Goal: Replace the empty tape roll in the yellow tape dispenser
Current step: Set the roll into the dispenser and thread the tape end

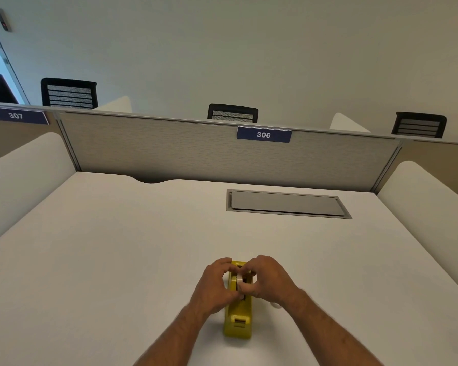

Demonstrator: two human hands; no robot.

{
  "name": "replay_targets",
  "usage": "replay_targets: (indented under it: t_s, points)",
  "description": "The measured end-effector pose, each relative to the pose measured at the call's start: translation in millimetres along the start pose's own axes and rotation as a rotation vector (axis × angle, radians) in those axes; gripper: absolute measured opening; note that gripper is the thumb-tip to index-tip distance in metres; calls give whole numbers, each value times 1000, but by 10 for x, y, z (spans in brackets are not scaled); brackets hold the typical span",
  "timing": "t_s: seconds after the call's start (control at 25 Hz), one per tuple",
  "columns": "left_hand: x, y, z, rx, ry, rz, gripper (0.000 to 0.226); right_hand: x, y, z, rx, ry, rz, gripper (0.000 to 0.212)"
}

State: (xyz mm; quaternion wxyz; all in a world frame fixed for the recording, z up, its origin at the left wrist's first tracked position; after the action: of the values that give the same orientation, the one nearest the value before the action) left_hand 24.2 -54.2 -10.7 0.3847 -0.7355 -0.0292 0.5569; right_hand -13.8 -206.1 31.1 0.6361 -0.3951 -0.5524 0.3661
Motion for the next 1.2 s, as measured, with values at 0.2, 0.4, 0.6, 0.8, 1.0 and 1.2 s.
replay_targets:
  t_s: [0.2, 0.4, 0.6, 0.8, 1.0, 1.2]
  points:
    - [1, 10, 6, -9, 15, -3, 52, 39, -2, 36, 3, -71, 98, 35]
    - [5, 7, 1, 2, 2, -21, 55, 53, -25, 33, 17, -58, 48, 26]
    - [1, -6, -5, 0, 1, -21, 55, 38, -28, 28, 40, -47, 6, 24]
    - [-6, -8, -8, 3, -9, -34, 57, 30, -32, 12, 19, -42, 9, 24]
    - [-13, -9, -3, 12, -22, -25, 60, 26, -35, -3, 13, -35, 26, 24]
    - [-11, -9, -6, 4, -1, -6, 58, 29, -52, 17, 17, -59, 75, 34]
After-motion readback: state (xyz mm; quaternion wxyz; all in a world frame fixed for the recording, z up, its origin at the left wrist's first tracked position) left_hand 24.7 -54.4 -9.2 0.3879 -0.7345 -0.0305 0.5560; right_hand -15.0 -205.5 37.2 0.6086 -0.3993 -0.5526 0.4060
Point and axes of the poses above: each hand's wrist, its own z-axis away from the middle knuckle, its own y-axis out of the palm, x = y × z, the point moved 3 cm from there along -z, towards the middle knuckle, and after that the axes turned 9 degrees about y, right-handed, at the moved point
